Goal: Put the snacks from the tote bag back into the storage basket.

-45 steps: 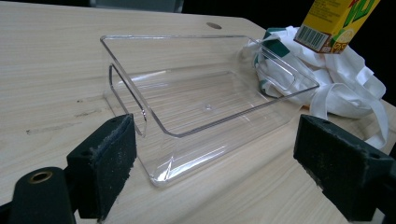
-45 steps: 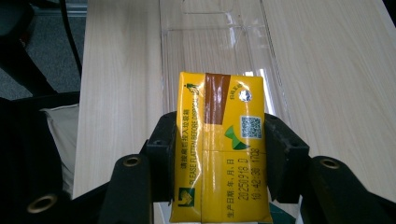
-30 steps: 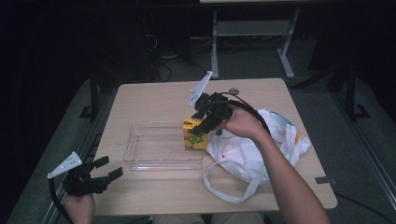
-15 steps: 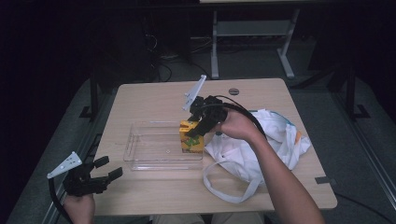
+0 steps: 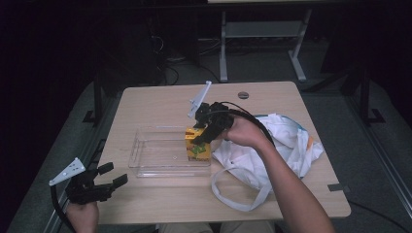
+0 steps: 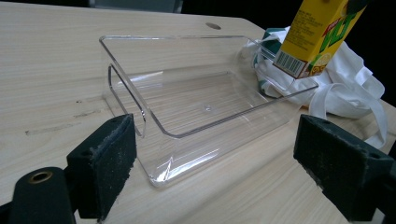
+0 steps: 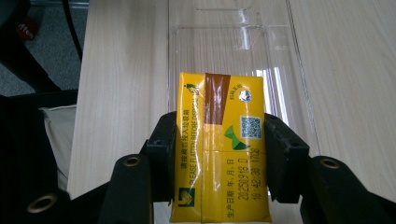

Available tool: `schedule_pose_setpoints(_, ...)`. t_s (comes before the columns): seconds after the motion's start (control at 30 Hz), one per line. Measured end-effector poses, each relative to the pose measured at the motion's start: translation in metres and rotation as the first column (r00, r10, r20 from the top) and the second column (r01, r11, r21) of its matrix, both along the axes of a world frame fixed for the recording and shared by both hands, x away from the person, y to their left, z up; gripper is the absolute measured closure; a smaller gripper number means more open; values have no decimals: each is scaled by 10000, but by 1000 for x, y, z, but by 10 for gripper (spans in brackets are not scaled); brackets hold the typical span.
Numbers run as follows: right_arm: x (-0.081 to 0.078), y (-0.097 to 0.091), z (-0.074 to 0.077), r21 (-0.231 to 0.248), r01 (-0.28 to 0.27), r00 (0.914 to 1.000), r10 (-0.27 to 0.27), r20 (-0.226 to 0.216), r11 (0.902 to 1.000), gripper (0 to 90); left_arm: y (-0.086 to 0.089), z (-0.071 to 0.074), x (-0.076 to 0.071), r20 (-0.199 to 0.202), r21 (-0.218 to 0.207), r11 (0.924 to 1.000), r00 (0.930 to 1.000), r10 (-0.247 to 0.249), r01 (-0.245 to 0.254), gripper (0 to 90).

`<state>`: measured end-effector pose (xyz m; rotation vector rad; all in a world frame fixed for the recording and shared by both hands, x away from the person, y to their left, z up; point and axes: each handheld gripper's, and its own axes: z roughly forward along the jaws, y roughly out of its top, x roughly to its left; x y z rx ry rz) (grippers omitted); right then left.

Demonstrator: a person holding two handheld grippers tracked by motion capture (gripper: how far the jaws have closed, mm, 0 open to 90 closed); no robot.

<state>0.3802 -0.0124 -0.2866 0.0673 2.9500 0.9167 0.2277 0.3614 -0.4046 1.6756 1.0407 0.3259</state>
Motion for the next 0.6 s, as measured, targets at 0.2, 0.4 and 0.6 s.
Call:
schedule_pose_setpoints(0.2, 0, 2, -3, -73, -23, 10000, 23, 35, 10000, 522, 0, 0, 0, 12, -5, 10000, 10000, 1, -1, 126)
schedule_pose_setpoints(0.4, 0, 3, -6, -74, -36, 10000, 35, -43, 10000, 522, 0, 0, 0, 13, -17, 10000, 10000, -1, 1, 126)
schedule_pose_setpoints(0.6, 0, 4, -8, -139, -61, 10000, 60, -65, 9999, 522, 0, 0, 0, 1, -7, 10000, 10000, -12, 12, 126)
